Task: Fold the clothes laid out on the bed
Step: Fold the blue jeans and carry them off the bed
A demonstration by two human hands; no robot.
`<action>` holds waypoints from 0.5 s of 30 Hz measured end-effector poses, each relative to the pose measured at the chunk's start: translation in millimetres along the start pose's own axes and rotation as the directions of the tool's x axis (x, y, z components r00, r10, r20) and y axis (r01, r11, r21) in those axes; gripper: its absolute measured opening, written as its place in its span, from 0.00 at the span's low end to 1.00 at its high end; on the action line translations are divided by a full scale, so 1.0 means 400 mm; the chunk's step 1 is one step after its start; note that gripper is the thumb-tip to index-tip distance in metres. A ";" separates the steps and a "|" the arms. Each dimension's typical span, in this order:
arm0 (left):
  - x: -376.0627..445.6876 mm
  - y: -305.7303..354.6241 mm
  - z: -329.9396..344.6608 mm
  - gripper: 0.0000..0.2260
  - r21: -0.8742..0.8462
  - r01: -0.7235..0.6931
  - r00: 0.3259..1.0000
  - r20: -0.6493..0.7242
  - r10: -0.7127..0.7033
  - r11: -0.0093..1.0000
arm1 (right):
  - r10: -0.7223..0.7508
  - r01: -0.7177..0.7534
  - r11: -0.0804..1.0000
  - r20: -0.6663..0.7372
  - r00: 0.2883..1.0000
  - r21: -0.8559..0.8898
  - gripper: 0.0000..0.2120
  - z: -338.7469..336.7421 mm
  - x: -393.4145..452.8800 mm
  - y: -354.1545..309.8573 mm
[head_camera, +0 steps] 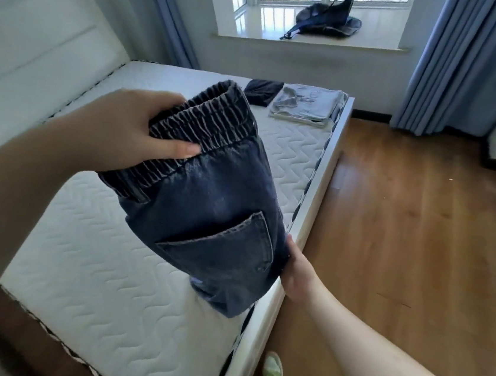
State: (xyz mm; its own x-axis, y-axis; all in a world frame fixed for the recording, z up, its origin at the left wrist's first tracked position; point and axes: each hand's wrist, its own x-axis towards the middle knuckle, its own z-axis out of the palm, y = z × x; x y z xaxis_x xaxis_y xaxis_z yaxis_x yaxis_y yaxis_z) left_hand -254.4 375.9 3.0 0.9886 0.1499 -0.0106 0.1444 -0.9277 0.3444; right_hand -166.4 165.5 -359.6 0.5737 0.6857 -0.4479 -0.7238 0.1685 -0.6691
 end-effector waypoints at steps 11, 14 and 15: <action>0.184 -0.240 -0.164 0.19 -0.196 0.093 0.982 -0.146 -0.123 0.976 | -0.122 0.123 0.992 0.026 0.992 -0.013 0.24 0.059 0.209 -0.323; 0.242 -0.280 -0.217 0.24 -0.229 0.075 0.975 -0.190 -0.120 0.971 | -0.128 0.128 0.992 0.131 0.983 0.008 0.23 0.115 0.259 -0.412; 0.259 -0.296 -0.235 0.26 -0.231 0.073 0.968 -0.219 -0.125 0.970 | -0.146 0.148 0.989 0.146 0.979 -0.002 0.23 0.130 0.277 -0.445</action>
State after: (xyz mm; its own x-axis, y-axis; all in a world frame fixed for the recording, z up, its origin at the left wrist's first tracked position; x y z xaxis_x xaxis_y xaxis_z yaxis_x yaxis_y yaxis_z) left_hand -172.9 533.4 49.4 0.9296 0.3358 0.1520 0.2026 -0.8100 0.5504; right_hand 6.0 248.1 -259.4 0.6110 0.7497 -0.2542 -0.6303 0.2663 -0.7293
